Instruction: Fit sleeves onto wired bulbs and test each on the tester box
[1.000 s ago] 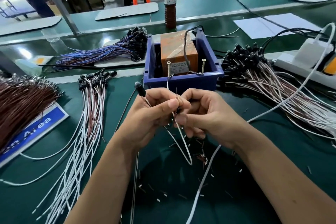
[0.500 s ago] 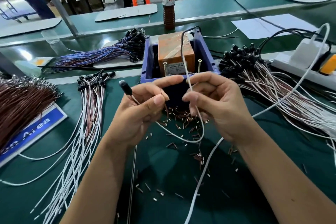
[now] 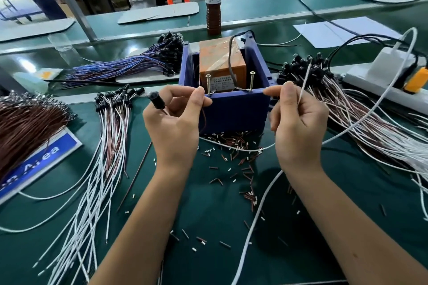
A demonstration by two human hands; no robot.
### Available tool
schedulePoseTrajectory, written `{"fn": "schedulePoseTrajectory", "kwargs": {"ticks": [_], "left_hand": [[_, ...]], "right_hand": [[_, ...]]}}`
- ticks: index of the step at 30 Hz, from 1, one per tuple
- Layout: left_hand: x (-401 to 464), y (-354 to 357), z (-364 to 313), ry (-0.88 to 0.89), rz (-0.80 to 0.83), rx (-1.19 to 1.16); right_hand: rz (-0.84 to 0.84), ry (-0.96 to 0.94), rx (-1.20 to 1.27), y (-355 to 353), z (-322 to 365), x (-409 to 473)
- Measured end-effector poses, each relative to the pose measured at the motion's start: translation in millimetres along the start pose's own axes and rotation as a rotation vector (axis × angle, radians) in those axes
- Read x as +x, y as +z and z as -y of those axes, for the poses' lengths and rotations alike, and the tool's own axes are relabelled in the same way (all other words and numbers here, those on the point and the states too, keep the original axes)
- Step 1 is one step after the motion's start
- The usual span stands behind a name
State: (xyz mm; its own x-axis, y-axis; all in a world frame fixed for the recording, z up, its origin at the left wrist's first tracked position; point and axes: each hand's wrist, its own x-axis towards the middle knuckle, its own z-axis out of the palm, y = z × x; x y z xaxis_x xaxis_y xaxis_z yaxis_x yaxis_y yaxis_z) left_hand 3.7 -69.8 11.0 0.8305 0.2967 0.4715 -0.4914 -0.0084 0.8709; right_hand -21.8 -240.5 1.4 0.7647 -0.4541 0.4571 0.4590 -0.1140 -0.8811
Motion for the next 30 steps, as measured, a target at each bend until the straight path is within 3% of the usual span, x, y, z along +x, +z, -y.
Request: {"fn": "schedulePoseTrajectory", "kwargs": {"ticks": [6,16,30], "left_hand": [[-9,4,-4,0.044,-0.007,0.123],[-11,7,-3,0.056,-0.006,0.121],[-12,6,1,0.076,-0.02,0.155]], "right_hand": [[-0.038,-0.012,-0.15,2,1,-5],[0.007,-0.172,-0.375,4,2,-10],[-0.035,-0.139,-0.23,6,-1,-13]]}}
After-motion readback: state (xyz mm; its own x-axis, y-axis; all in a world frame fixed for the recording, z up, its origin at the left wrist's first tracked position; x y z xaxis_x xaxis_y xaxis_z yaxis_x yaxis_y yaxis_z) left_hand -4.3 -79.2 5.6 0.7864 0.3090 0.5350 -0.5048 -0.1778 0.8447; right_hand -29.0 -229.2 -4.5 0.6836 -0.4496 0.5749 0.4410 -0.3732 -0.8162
